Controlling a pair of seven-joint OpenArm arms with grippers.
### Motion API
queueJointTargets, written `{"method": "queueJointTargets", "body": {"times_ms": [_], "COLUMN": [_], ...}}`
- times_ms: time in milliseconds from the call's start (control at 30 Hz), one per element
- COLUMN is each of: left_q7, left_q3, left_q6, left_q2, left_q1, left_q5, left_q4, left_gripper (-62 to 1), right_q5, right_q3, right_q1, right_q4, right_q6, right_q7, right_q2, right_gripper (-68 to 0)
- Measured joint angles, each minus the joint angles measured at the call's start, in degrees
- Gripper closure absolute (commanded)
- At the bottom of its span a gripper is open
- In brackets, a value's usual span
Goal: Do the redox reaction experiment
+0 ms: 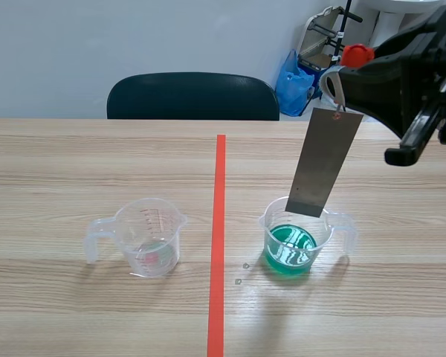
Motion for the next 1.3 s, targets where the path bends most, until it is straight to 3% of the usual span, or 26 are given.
{"method": "queueJointTargets", "body": {"times_ms": [100,167,367,533,633,733,900,1067,1300], "left_q7": [4.79,9.86,19.93,26.82,32.06,35.76,42.84,49.66,53.64], "left_q3": [0.11,0.17,7.19,21.62,32.63,44.26,58.29,65.00,69.13], "left_q6": [-0.46,-2.21,-9.70,-11.54,-11.56,-11.45,-11.56,-11.15,-10.84], "left_q2": [-3.54,-6.47,-16.57,-20.02,-19.93,-18.84,-14.10,-7.30,1.73], "left_q1": [-4.28,-8.55,-26.56,-45.24,-56.92,-67.93,-82.14,-90.09,-92.74], "left_q5": [0.02,0.07,-0.46,-5.75,-5.99,-6.08,-12.37,-13.53,-13.51], "left_q4": [-0.13,-0.13,-0.15,-0.17,-0.17,-0.17,-0.17,-0.17,-1.38], "left_gripper": [-13.1,-6.0,-2.7,-2.7,-2.7,-2.7,-2.7,-2.7,-2.7], "right_q5": [0.00,0.00,0.02,0.02,0.02,0.02,0.02,0.00,0.02], "right_q3": [0.00,0.00,0.00,0.00,0.00,0.00,0.00,0.00,0.00], "right_q1": [0.00,0.00,0.00,0.00,0.00,0.00,0.00,0.00,0.00], "right_q4": [0.00,0.00,0.00,0.00,0.00,0.00,0.00,0.00,0.00], "right_q6": [0.00,0.00,0.02,0.02,0.02,0.02,0.02,0.02,0.00], "right_q7": [0.00,0.00,0.02,0.00,0.02,0.02,0.02,0.00,0.00], "right_q2": [0.00,0.00,0.00,0.00,0.00,0.00,0.00,0.00,0.00], "right_gripper": [-2.0,-2.0,-2.0,-2.0,-2.0,-2.0,-2.0,-2.0,-2.0]}}
